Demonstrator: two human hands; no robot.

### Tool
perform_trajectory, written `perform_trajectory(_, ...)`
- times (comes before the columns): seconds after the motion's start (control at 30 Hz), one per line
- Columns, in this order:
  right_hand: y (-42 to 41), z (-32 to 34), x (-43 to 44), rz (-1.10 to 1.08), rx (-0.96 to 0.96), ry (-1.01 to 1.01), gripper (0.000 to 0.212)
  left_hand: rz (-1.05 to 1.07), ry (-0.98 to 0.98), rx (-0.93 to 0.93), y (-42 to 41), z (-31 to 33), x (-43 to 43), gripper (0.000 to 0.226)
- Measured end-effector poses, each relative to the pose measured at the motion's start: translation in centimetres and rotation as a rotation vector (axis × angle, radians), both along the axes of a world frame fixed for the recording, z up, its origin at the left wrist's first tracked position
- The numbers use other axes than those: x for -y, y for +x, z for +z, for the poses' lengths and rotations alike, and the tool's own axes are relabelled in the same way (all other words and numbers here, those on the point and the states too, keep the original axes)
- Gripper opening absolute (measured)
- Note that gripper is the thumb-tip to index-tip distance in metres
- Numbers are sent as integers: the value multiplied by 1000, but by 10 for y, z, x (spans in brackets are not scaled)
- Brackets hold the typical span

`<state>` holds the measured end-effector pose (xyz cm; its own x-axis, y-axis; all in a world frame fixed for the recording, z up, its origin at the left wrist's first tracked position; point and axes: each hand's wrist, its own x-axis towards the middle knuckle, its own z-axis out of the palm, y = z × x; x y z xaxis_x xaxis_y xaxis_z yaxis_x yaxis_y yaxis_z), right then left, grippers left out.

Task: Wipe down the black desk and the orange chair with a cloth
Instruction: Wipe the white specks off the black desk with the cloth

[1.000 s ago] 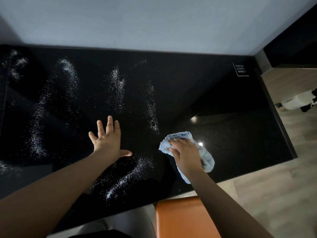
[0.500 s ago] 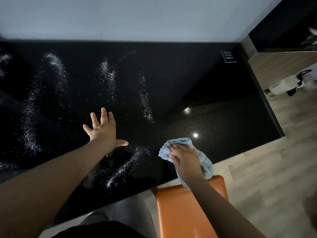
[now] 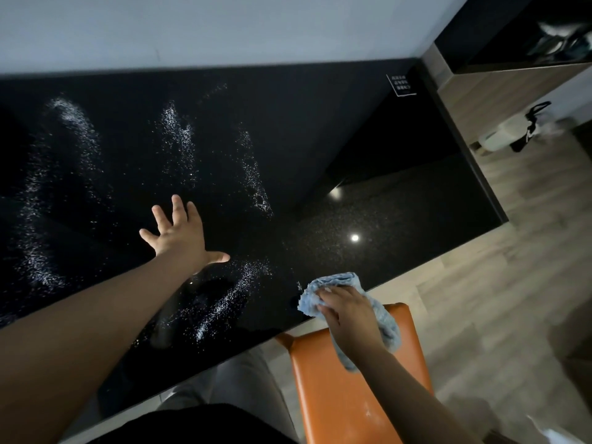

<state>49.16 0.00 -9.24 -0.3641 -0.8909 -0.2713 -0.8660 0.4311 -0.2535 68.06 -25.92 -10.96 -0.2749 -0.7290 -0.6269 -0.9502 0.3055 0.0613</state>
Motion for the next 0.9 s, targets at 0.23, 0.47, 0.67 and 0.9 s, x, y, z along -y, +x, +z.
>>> perform_trajectory(0.23,1,7,-19,12,24,29,28,-2,7,5,-3,2,1,136)
perform_trajectory(0.47,-6,29,-11,-47,33,-48,16,-2,9,14,-3,5,3,138)
perform_trajectory(0.67,-24,41,53,-96,28,-170,20,-26,-38,40,0,11,6,133)
perform_trajectory(0.9,-42,52,172,-22,27,-369,17,-4,-185,3,9,25,30,98)
